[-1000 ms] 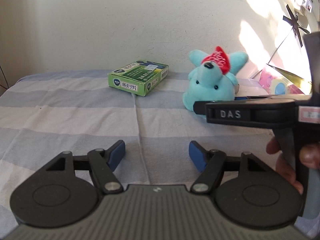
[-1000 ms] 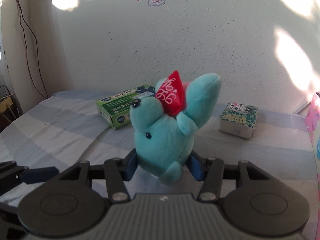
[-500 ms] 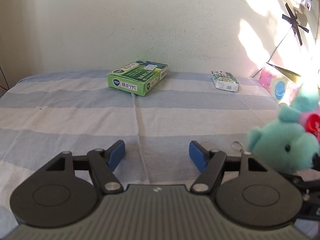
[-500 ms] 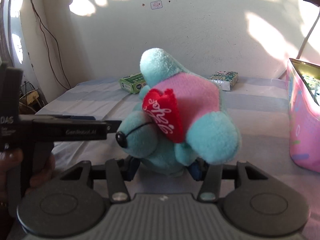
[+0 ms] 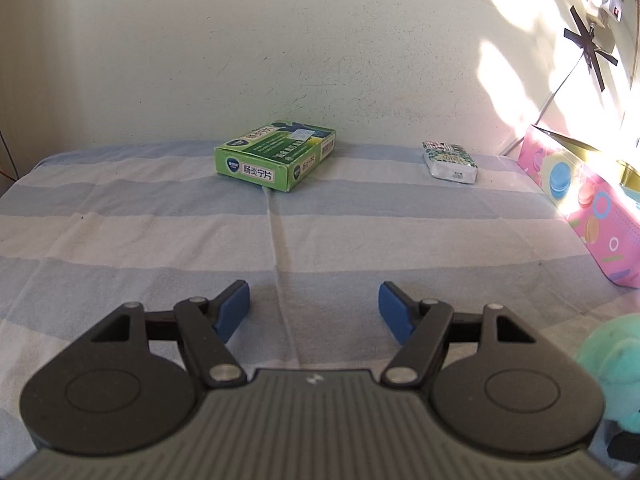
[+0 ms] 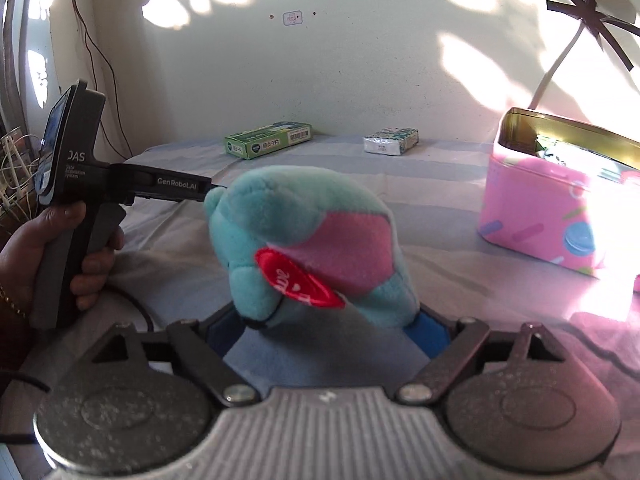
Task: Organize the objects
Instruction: 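Lift the teal plush toy off the bed with the right gripper, then grasp the plush toy with the left gripper while the right gripper holds it, then carry the plush toy over the pink tin with both grippers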
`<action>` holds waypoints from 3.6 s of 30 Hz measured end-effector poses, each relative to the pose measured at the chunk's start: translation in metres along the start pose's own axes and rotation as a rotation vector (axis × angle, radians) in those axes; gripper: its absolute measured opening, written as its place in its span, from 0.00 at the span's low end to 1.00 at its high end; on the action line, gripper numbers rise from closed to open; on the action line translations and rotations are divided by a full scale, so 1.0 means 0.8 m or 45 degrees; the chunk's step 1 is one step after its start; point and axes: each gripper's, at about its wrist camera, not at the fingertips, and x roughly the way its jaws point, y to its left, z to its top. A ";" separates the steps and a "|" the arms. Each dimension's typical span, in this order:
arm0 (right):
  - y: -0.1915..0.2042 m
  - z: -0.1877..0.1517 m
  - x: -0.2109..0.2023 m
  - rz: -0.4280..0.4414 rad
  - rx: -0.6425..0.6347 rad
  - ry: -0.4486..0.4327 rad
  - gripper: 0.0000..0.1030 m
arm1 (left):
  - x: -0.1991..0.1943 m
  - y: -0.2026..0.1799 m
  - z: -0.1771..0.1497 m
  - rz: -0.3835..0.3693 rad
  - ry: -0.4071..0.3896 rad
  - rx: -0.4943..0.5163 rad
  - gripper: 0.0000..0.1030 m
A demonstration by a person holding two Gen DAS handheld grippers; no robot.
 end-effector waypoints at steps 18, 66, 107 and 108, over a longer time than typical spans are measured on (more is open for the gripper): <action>-0.046 -0.030 -0.044 0.066 0.172 -0.062 0.93 | 0.001 -0.001 -0.003 0.041 0.005 0.018 0.71; -0.041 -0.028 -0.043 0.078 0.176 -0.096 0.92 | -0.103 -0.147 -0.030 -0.349 0.010 0.115 0.72; -0.107 -0.056 -0.101 -0.153 0.270 -0.092 0.76 | -0.098 -0.277 -0.042 -0.642 0.067 0.220 0.52; -0.115 -0.062 -0.108 -0.164 0.291 -0.098 0.76 | -0.099 -0.288 -0.042 -0.658 0.072 0.232 0.52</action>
